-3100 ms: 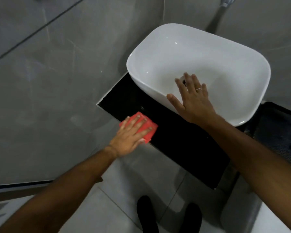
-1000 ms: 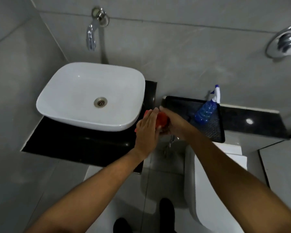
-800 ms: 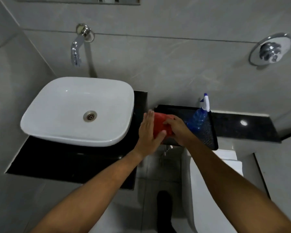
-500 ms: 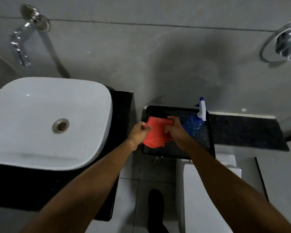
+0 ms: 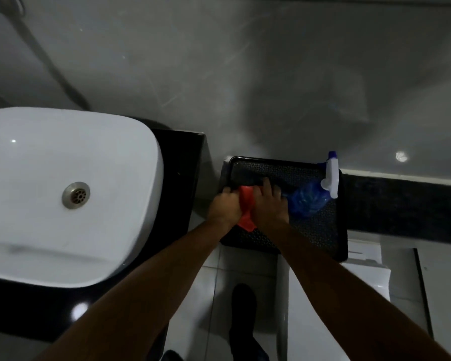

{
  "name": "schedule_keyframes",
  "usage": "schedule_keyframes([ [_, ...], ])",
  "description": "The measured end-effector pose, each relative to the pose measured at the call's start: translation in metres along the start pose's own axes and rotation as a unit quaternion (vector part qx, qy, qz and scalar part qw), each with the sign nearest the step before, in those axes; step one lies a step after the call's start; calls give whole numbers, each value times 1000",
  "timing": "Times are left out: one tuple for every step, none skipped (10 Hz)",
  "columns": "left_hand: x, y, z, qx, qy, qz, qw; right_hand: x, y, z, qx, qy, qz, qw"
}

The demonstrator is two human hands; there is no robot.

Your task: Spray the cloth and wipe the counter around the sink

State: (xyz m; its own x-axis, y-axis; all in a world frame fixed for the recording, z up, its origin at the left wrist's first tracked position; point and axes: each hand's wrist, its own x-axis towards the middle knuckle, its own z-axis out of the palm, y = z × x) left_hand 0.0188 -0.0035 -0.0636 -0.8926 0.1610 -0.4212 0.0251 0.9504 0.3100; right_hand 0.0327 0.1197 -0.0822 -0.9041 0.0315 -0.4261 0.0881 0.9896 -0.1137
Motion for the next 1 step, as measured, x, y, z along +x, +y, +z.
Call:
schedule_keyframes([
  [-11, 0, -31, 39, 71, 40, 996, -5, -21, -30, 18, 49, -57, 997],
])
